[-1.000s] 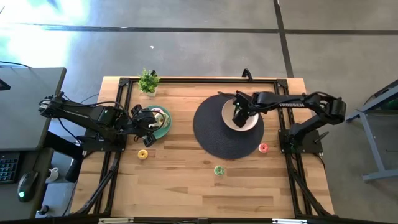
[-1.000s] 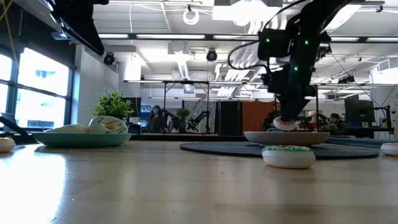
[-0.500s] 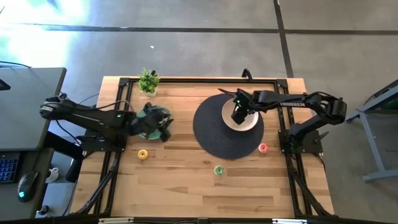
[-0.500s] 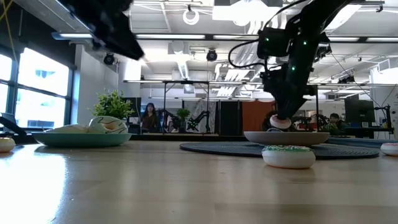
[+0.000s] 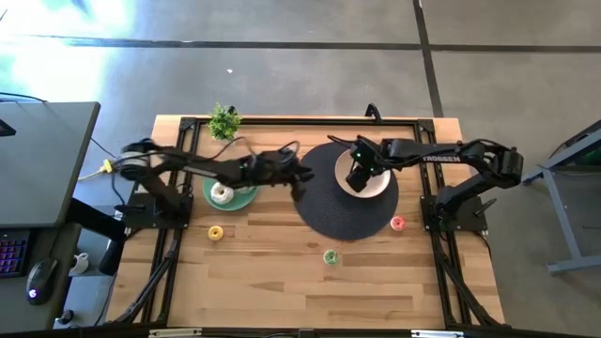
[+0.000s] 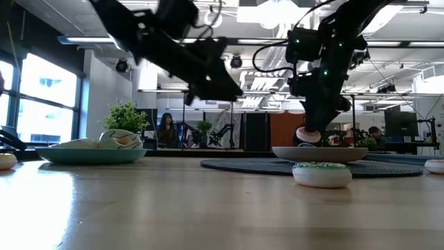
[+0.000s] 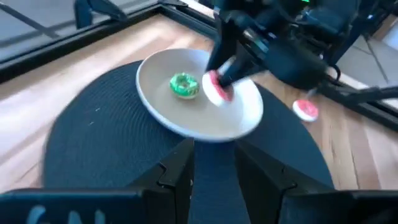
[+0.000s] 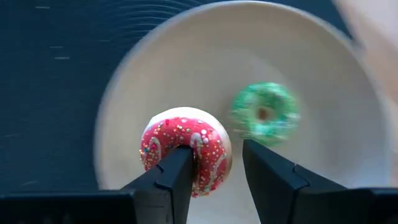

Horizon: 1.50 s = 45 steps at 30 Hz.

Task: Pick & Place donuts
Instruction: Put the left pink donut into the white plate, then put the pink donut into the white plate

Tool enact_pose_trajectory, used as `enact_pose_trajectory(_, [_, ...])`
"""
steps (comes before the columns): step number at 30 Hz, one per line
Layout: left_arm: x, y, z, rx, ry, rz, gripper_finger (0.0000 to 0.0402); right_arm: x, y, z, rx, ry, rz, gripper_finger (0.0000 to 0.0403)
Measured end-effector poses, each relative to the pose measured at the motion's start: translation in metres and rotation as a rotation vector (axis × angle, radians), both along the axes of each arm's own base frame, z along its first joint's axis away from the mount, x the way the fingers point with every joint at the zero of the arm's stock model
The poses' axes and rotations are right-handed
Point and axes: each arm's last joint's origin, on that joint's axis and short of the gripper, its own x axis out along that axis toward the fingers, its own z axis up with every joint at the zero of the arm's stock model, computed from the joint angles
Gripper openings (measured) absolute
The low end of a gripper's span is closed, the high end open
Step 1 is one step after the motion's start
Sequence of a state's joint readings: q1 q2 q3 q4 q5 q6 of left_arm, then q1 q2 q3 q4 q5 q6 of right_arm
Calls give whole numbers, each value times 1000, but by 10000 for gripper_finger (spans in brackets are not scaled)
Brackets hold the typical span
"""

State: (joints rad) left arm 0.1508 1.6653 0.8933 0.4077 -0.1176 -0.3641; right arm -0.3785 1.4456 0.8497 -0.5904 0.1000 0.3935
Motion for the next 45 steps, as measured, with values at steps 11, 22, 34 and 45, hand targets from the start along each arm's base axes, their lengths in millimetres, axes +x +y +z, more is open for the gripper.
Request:
enact_pose_trajectory(11, [76,18,2,62,-17,-75,114,19,18,6,0,-147,95,135])
enact_pose_trajectory(22, [105,22,-12,76,164,-146,114,13,17,4,-92,-45,170,135])
enact_pose_trajectory(34, [113,25,-11,125,138,-150,114,8,18,31,-185,-163,330,135])
enact_pose_trajectory(45, [105,27,10,110,113,-185,114,-21,33,59,-154,-197,278,135])
